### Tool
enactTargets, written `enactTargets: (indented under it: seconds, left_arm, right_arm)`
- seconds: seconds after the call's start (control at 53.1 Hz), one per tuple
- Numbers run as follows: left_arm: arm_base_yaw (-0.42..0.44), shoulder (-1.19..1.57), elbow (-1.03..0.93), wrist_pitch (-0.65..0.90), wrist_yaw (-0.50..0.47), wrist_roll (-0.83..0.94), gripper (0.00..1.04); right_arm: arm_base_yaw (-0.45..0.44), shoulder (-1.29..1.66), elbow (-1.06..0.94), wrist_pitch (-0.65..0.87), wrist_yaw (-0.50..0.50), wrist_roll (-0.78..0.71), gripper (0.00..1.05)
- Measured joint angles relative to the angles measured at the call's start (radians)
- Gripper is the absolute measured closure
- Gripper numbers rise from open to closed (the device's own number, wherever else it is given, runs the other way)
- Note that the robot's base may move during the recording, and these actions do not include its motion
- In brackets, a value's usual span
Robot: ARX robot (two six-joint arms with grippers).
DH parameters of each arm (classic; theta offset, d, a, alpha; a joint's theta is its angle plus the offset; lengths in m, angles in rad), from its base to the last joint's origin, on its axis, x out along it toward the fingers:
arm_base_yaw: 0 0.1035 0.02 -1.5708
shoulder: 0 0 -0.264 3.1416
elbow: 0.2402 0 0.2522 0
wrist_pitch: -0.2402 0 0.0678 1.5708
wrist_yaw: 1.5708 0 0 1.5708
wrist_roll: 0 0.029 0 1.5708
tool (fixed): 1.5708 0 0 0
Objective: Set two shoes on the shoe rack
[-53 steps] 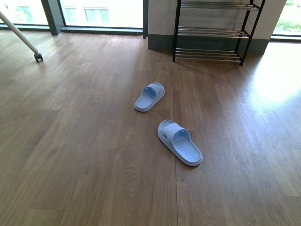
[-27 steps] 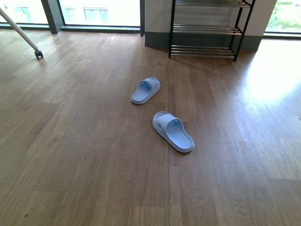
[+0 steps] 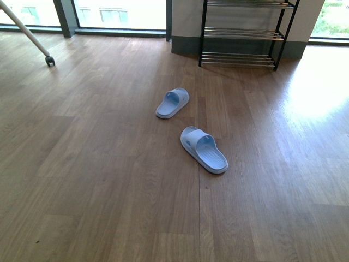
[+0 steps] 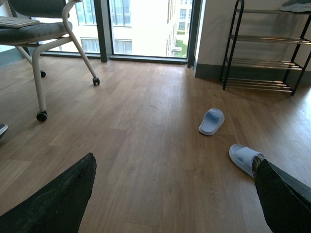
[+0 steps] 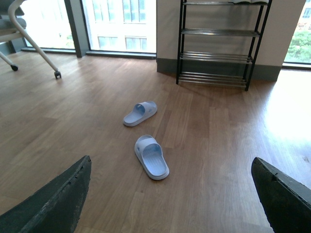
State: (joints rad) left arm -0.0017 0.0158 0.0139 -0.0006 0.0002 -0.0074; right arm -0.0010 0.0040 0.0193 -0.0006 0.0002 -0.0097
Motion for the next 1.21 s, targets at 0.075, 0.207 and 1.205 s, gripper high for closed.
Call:
enactTargets:
  seconds: [0.075,0.207,1.205]
  left_arm:
    - [0.0,0.0,0.0,0.0,0.0,0.0,0.09]
    - [0.0,0.0,0.0,0.0,0.0,0.0,0.09]
    - [0.0,0.0,0.0,0.0,0.0,0.0,0.09]
  right_arm:
    - [0.0,0.0,0.0,0.0,0.0,0.0,0.09]
    - [0.0,0.0,0.0,0.0,0.0,0.0,0.09]
    - [0.0,0.0,0.0,0.0,0.0,0.0,0.09]
